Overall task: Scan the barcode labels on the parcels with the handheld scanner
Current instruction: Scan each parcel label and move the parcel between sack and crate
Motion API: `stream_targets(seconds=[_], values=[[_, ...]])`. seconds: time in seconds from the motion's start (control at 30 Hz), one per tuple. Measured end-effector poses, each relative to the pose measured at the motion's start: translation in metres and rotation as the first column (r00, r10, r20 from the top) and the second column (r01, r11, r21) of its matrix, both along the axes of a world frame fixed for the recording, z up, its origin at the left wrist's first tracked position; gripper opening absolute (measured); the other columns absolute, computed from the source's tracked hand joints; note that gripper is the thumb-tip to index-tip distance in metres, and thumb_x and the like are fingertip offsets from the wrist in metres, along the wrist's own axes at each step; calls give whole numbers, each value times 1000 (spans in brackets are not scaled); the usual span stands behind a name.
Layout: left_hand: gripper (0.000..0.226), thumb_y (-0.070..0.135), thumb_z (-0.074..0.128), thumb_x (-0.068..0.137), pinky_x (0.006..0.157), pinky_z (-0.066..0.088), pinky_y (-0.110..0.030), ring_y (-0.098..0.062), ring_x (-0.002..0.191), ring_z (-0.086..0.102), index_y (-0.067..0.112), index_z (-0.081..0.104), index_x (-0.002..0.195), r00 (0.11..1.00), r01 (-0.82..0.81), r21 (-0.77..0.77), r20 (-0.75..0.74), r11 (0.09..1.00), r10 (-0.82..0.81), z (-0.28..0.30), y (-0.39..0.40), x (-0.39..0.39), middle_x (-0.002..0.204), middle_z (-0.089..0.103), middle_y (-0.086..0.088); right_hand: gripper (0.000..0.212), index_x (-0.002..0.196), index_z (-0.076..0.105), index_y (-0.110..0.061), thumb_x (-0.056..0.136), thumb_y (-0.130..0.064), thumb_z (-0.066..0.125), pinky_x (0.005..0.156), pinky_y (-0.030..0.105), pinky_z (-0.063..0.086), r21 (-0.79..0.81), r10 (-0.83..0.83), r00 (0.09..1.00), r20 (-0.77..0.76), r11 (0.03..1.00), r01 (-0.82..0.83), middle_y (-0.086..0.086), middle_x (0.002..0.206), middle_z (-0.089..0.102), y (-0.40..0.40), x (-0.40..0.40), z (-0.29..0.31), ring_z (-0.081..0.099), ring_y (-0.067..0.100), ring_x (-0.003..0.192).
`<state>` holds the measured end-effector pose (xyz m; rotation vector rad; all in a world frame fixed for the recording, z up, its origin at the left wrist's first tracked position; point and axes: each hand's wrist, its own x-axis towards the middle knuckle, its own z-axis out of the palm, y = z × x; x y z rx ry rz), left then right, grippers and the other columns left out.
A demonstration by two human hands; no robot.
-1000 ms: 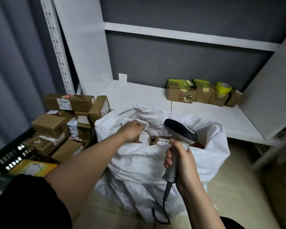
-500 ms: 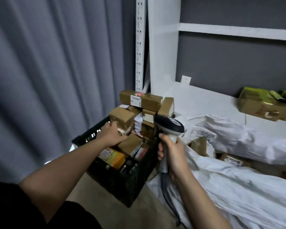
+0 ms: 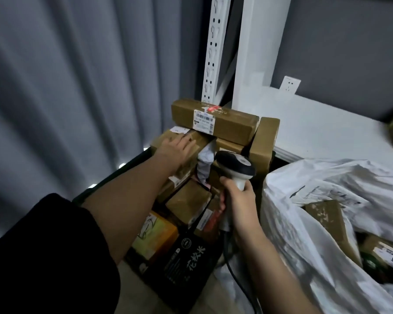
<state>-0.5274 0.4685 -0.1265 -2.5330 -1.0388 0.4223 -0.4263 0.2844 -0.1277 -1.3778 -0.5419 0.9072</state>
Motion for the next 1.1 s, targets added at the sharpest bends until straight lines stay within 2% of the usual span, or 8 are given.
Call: stream_targets(seconds=[0.17,0.4,0.5,0.6,0.7,0.8,0.97,1.1], values=[[107,29,69,83,116,22,-43,-30,148,-2,23,-12,153,975,99,-40,-196,994,-105,-3,22,22,160,-13,-12,14,94,47,-9,93,-12,60,42,26,33,-4,29,998,-49,1000,-30,2,49,46,11,3,-18,38,15,38],[89,19,59,90,109,31,-37,-31,141,22,17,-4,154,948,254,71,-218,965,-234,-13,17,11,153,22,-15,13,94,46,-7,93,-8,59,41,26,35,-8,28,997,-69,1000,-29,4,47,45,-10,0,-29,37,18,37],[99,25,65,85,106,34,-37,-30,135,31,12,-6,153,960,267,146,-123,953,-251,-4,-4,-5,149,26,-15,14,93,47,-6,93,-10,61,43,27,36,-2,22,996,-83,1000,-22,6,49,46,-25,-3,-25,39,18,38],[110,38,71,79,106,35,-37,-27,134,34,7,-5,152,958,189,151,187,970,-216,11,-36,-35,149,28,-14,16,88,49,-4,93,-13,61,43,26,37,1,13,995,-101,1000,-13,10,51,45,-46,-8,-11,40,20,41],[114,42,83,67,97,45,-36,-22,123,44,5,15,151,681,147,-30,728,989,-80,40,-88,-58,145,34,-13,16,81,52,-5,94,-11,59,42,25,36,60,11,983,-184,998,0,8,53,44,-73,-17,13,40,18,42],[115,27,88,62,96,37,-27,-8,119,34,15,14,149,299,150,-307,920,940,253,70,-157,-74,146,26,-4,7,86,56,-9,93,-8,58,39,22,36,153,15,954,-300,988,32,4,55,45,-103,-26,43,41,12,41],[110,39,89,51,102,43,-37,-17,127,41,38,20,137,-142,468,-633,635,617,759,90,-236,-95,141,32,0,27,113,51,-10,90,-13,65,41,21,41,221,27,929,-369,974,59,2,71,52,-150,-37,82,46,9,46],[113,24,91,52,92,52,-34,-19,117,55,30,25,144,-217,705,-550,434,448,874,110,-275,-107,136,46,-4,68,134,51,-9,78,-35,80,46,22,44,207,66,934,-351,978,8,2,83,60,-181,-44,100,50,9,54]])
